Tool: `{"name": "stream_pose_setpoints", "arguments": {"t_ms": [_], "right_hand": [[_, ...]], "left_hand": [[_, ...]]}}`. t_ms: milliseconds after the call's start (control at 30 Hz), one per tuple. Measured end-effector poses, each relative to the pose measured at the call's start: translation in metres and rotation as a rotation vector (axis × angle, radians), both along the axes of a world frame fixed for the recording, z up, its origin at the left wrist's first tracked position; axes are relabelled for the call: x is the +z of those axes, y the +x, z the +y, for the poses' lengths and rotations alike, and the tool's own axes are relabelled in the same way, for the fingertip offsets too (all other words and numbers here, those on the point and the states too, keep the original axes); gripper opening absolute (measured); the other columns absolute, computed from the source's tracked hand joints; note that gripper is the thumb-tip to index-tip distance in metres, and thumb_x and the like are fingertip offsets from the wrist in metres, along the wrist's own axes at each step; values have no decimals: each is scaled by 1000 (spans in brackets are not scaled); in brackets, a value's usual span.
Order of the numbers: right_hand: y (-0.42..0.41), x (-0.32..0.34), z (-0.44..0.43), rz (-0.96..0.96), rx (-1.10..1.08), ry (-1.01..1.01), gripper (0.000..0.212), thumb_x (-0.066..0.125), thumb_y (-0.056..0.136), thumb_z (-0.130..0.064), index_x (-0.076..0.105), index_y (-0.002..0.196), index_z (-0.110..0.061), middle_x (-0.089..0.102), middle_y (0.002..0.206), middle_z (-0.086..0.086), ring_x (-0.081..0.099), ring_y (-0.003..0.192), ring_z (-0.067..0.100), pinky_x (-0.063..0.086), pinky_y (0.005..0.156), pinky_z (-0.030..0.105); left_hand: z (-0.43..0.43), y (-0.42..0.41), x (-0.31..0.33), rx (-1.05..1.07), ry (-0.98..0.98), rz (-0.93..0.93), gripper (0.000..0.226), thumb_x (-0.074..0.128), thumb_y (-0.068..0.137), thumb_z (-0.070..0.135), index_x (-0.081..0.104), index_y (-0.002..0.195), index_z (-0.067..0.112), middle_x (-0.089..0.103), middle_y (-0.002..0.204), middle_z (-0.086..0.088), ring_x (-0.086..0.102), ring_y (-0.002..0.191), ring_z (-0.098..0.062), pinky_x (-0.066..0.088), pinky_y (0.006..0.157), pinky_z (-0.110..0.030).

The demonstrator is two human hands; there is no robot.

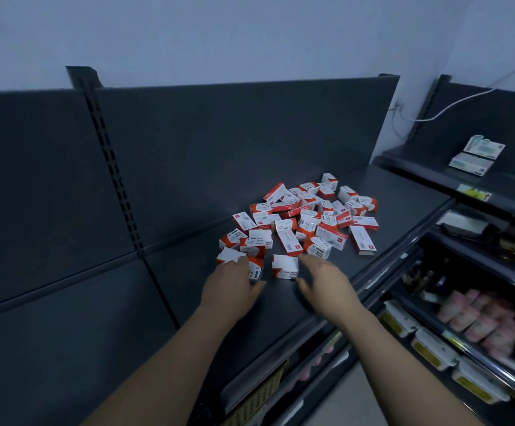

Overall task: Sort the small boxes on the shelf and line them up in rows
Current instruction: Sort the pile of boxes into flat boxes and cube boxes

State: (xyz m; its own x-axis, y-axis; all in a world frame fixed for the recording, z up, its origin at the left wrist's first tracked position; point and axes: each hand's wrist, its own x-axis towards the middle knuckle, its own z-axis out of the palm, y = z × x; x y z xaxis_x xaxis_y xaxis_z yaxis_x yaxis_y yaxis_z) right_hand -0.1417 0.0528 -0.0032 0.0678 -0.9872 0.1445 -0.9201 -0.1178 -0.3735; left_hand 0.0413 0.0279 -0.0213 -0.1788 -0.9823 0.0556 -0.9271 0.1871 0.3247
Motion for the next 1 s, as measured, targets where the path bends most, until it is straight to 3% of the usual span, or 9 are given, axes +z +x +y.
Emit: {"name": "stream_pose_setpoints", "arguments": {"t_ms": [300, 500, 700, 800, 867, 1000], "right_hand": [[-10, -18, -40, -9, 135, 86, 37, 59, 90, -31, 50, 124, -24, 52, 127, -2, 52, 111, 17, 46, 90, 32], [-5, -20, -43, -179, 345, 16, 27, 58, 91, -31, 50, 116, -31, 45, 117, -5, 53, 79, 6, 46, 76, 26], [42, -17, -36, -341, 529, 64, 29, 47, 98, -21, 59, 124, -29, 41, 127, -7, 51, 104, 8, 40, 90, 16], [73, -19, -30, -355, 581, 132, 30, 54, 94, -18, 61, 122, -25, 47, 123, -2, 50, 96, 0, 35, 78, 0], [94, -20, -23, -354, 609, 176, 34, 60, 88, -13, 63, 119, -25, 47, 119, 0, 51, 90, 0, 37, 74, 0], [144, -22, -8, -303, 679, 245, 40, 57, 81, 2, 65, 112, -23, 43, 119, 0, 54, 101, 11, 42, 80, 11]], "left_hand": [[2, -10, -6, 151, -27, 136, 36, 57, 88, 33, 44, 117, 17, 60, 114, -5, 57, 98, -21, 51, 76, -34], [34, 2, -10, 357, -115, 273, 32, 60, 83, 26, 46, 112, 22, 60, 108, 2, 58, 92, -19, 47, 71, -32], [81, 39, -12, 556, -224, 354, 24, 62, 81, 21, 46, 99, 22, 59, 98, 4, 56, 82, -19, 47, 66, -34], [103, 68, -13, 664, -256, 341, 26, 64, 80, 20, 48, 100, 21, 59, 99, 3, 51, 79, -16, 40, 63, -30], [117, 87, -13, 721, -264, 332, 27, 64, 81, 21, 48, 102, 21, 59, 100, 3, 49, 79, -15, 37, 63, -28], [145, 130, -9, 810, -255, 306, 27, 63, 81, 21, 49, 105, 19, 59, 103, 1, 54, 84, -19, 43, 66, -31]]}}
